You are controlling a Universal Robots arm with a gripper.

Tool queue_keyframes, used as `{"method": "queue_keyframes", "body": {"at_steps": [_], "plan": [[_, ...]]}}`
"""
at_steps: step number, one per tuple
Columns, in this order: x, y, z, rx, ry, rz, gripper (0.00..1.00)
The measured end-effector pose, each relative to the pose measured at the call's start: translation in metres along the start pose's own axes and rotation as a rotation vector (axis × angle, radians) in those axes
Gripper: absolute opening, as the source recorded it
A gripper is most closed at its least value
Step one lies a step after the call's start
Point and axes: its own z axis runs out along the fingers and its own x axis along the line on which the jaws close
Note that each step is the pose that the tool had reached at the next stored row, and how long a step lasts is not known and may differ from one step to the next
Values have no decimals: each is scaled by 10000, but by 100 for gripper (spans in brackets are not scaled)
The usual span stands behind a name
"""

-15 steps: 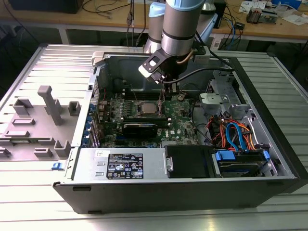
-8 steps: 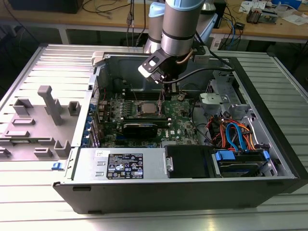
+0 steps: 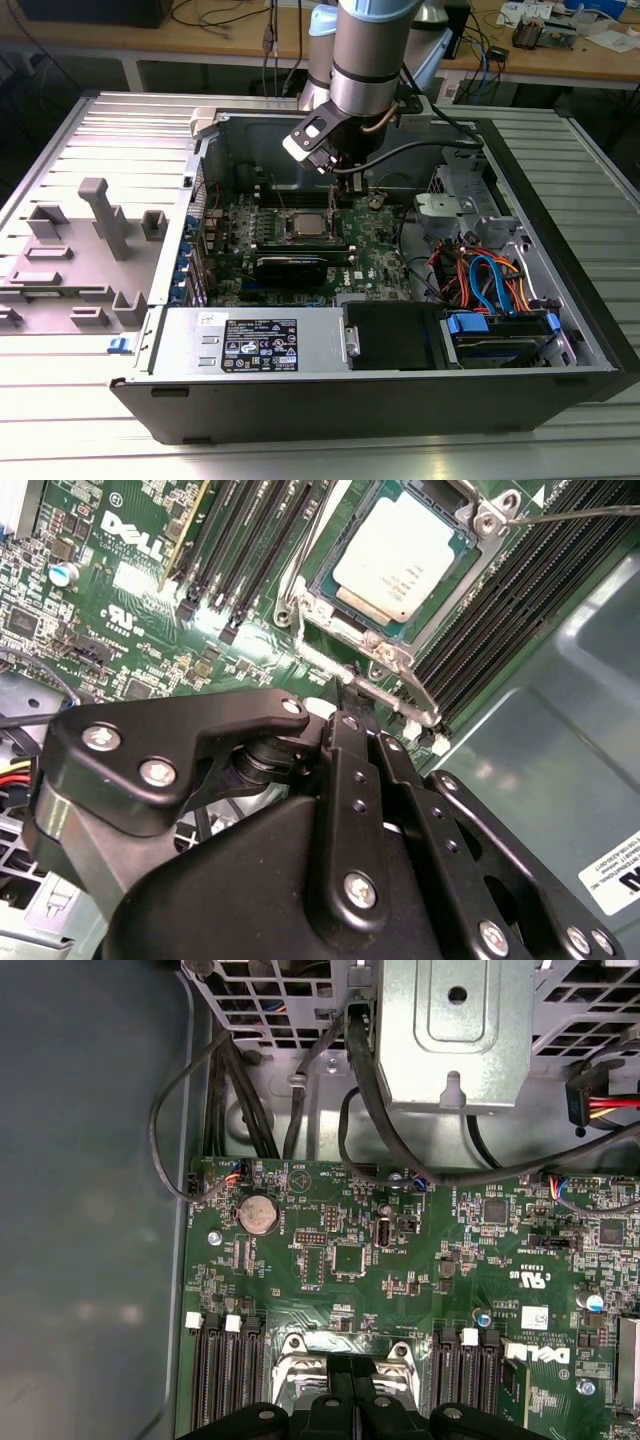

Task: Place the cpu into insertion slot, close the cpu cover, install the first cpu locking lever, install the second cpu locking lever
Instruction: 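Close the cpu cover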

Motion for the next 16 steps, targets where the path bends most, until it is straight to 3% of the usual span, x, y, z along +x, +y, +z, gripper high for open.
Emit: {"method": "queue_keyframes", "body": {"at_steps": [16], "plan": [[4,-66,1,0,3,0,11]]}}
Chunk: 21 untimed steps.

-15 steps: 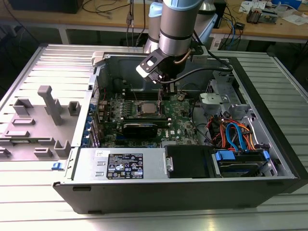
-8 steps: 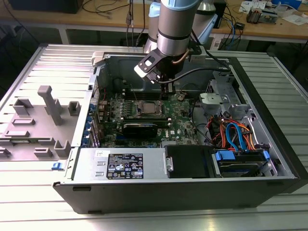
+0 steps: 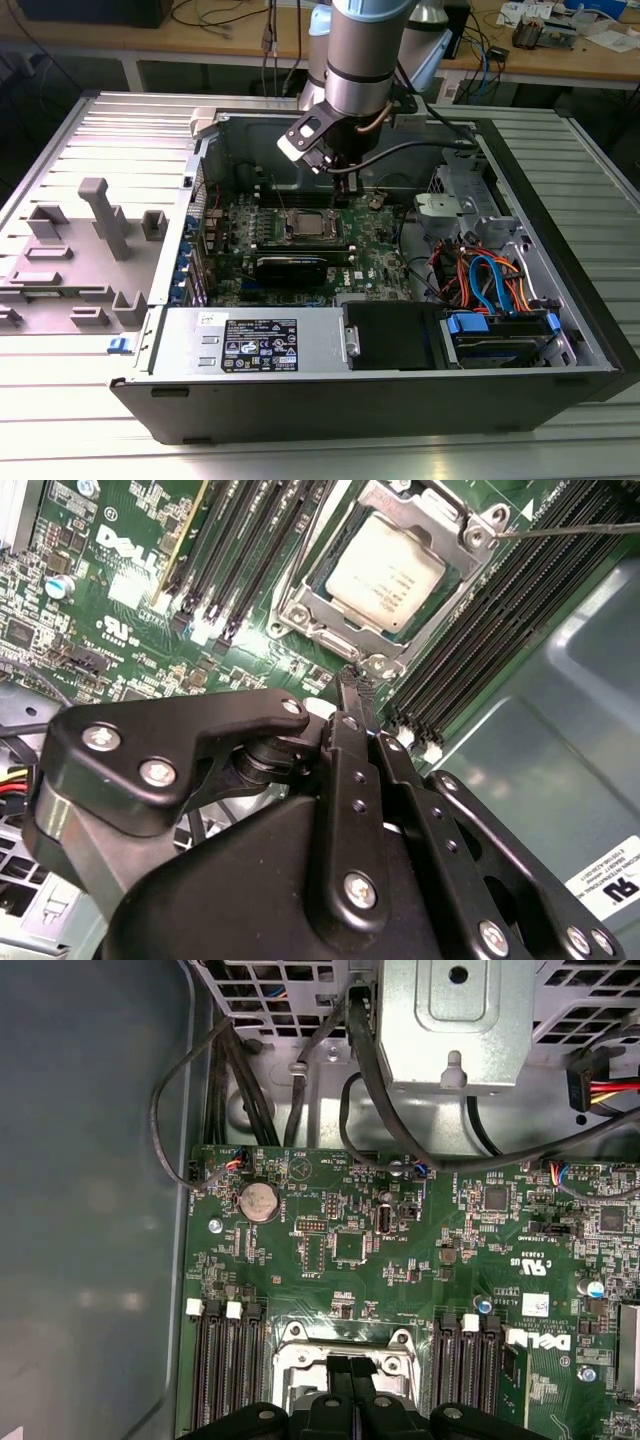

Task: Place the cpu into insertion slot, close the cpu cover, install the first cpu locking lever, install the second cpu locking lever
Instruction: 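Close the cpu cover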

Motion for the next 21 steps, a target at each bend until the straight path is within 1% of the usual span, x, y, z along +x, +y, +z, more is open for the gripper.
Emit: {"method": "queue_keyframes", "body": {"at_steps": [2,5,6,8,10,13,18,21], "plan": [[2,-34,1,0,4,1,11],[4,-67,6,-2,19,0,11],[4,-92,11,-2,27,1,11],[5,-121,19,-1,33,0,11],[8,-174,33,-2,46,1,11],[10,-214,49,-4,57,0,11],[11,-257,70,-3,62,0,11],[12,-263,73,-3,61,-1,11]]}}
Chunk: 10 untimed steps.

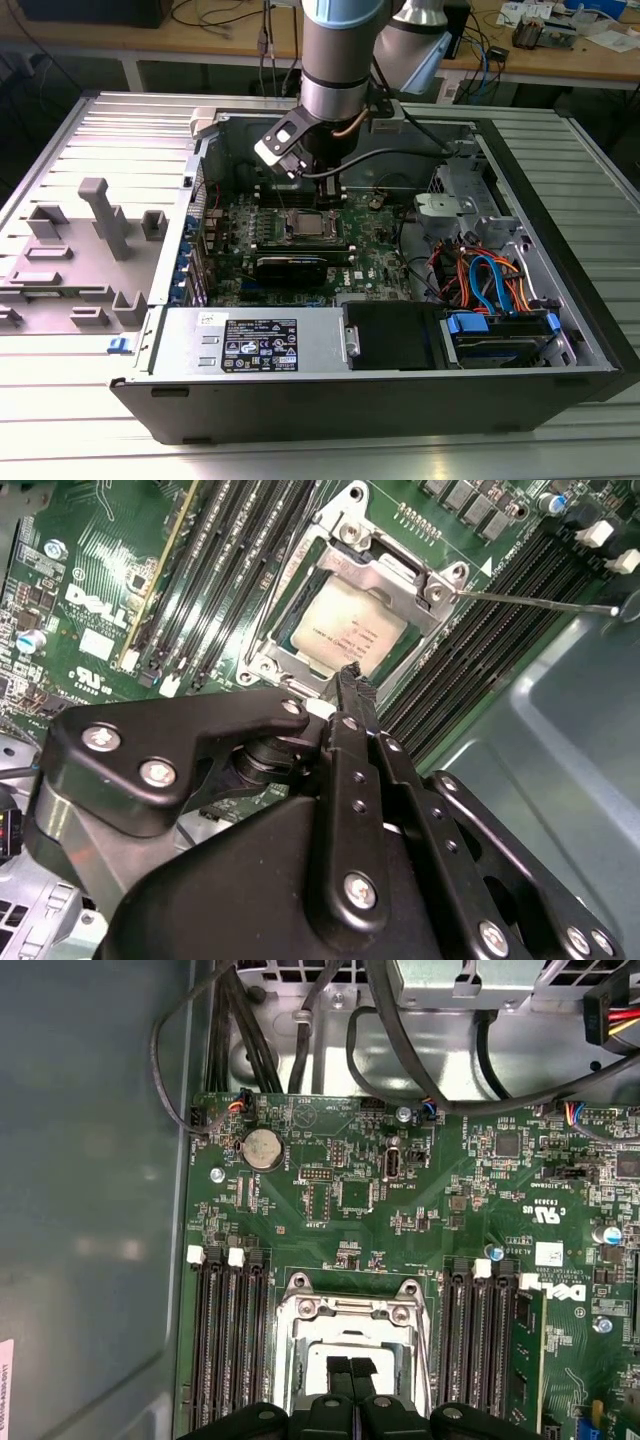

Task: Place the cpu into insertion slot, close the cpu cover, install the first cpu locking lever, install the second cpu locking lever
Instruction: 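Close the cpu cover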

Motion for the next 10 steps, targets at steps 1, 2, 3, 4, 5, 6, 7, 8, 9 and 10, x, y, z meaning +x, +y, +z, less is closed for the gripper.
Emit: {"method": "queue_keyframes", "body": {"at_steps": [1,2,3,4,5,6,7,8,9,10], "plan": [[1,-11,0,0,1,2,11],[1,-18,0,0,1,1,11],[1,-19,0,0,0,2,11],[1,-20,0,0,1,2,11],[1,-21,0,0,1,2,11],[1,-21,0,0,1,2,11],[1,-21,0,0,0,1,11],[1,-21,0,0,1,1,11],[1,-22,0,0,1,1,11],[1,-22,0,0,1,2,11]]}}
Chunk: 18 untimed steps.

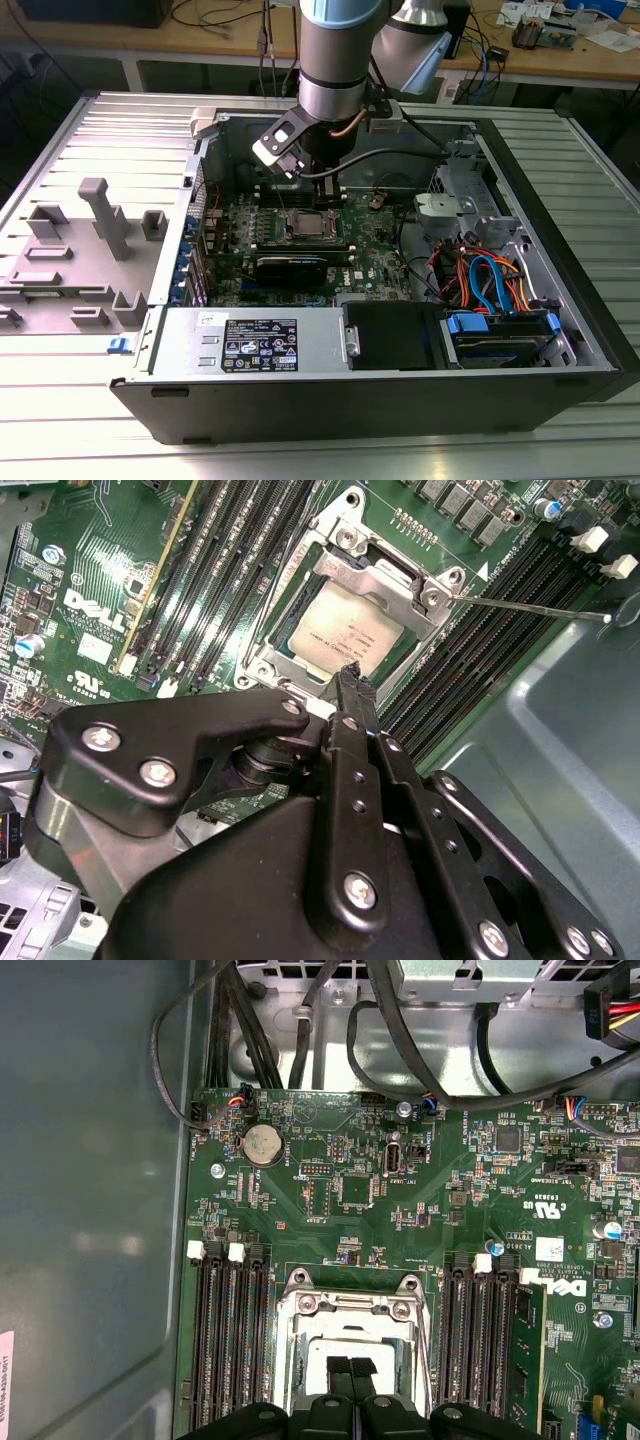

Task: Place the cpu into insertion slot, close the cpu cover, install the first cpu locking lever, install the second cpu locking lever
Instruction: 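Close the cpu cover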

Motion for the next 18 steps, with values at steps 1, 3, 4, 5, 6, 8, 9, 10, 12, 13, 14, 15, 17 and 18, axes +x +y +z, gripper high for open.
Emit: {"method": "queue_keyframes", "body": {"at_steps": [1,3,4,5,6,8,9,10,12,13,14,15,17,18], "plan": [[0,0,0,0,0,0,11],[0,0,0,0,0,0,11],[0,0,0,0,0,0,11],[0,0,0,1,0,0,11],[0,0,0,0,0,0,11],[0,-1,0,0,0,0,11],[0,-4,0,0,1,2,11],[0,-10,2,0,20,-28,11],[1,-23,8,5,35,-119,11],[1,-38,18,8,44,-182,11],[1,-53,28,11,48,-240,11],[2,-79,43,15,60,-320,11],[3,-123,66,18,94,-433,11],[4,-144,76,19,116,-474,11]]}}
